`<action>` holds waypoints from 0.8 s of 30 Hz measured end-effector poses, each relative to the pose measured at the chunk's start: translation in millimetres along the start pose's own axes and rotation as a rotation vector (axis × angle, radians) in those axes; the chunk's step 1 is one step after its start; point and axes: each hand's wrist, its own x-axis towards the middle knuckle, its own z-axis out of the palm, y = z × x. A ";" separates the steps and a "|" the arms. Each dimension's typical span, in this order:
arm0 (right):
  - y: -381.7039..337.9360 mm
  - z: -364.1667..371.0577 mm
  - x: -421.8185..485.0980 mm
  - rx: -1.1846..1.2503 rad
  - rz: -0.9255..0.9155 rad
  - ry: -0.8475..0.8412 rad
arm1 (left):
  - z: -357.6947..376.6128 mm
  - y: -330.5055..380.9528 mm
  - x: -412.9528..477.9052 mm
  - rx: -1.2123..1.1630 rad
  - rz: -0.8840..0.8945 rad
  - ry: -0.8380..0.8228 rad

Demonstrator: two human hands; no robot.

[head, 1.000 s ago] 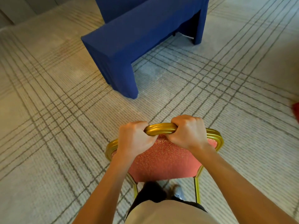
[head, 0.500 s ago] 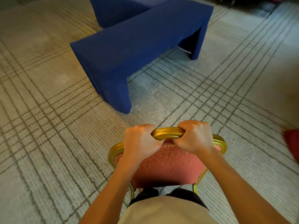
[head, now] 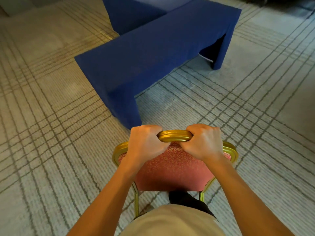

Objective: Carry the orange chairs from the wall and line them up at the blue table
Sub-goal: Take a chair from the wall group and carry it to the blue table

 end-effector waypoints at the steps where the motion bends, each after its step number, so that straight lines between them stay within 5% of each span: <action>1: 13.6 4.9 19.0 0.010 -0.019 0.004 | 7.3 0.9 18.4 0.013 -0.012 0.003; 24: 129.8 106.6 267.7 0.092 -0.129 -0.059 | 94.7 -63.7 260.2 0.030 -0.102 0.002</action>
